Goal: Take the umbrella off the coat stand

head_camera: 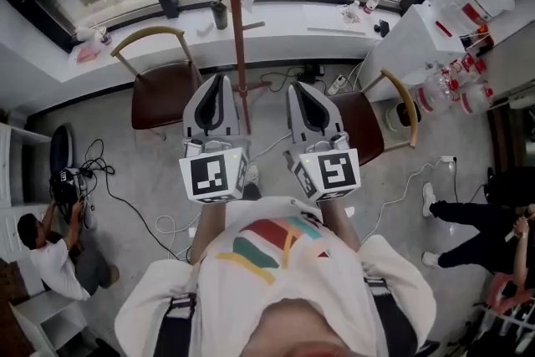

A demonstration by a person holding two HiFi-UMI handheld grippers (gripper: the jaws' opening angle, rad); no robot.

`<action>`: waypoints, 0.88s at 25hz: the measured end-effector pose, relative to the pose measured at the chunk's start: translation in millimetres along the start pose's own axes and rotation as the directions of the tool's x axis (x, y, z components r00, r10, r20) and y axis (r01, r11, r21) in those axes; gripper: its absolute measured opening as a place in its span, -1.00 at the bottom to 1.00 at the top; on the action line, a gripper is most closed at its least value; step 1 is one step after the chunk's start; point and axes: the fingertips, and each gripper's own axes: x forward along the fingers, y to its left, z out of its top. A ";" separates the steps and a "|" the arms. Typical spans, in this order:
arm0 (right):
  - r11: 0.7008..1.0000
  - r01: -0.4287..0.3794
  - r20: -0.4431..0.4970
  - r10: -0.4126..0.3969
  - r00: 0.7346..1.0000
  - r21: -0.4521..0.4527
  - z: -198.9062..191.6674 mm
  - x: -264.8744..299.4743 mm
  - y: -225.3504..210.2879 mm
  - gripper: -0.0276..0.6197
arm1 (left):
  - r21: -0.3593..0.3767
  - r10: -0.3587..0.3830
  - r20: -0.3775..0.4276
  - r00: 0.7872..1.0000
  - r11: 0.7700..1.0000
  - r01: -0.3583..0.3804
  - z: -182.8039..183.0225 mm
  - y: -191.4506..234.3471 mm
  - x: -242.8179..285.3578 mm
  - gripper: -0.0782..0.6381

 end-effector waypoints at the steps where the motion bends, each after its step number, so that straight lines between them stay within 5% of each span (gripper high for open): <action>1: 1.000 0.007 0.003 -0.007 1.000 -0.003 1.0 10.1 -0.3 -0.91 | -0.002 -0.009 0.005 1.000 1.000 0.009 0.3 5.7 9.1 -0.75; 7: 0.998 0.057 0.014 -0.057 0.998 -0.002 2.8 54.5 -7.8 -0.91 | -0.014 -0.075 0.018 0.997 0.997 0.076 -1.9 25.8 53.1 -0.75; 22: 1.000 0.009 0.015 -0.009 1.000 0.015 0.6 112.9 -41.5 -0.91 | -0.004 -0.042 0.007 0.999 0.999 0.042 -1.0 21.0 111.3 -0.75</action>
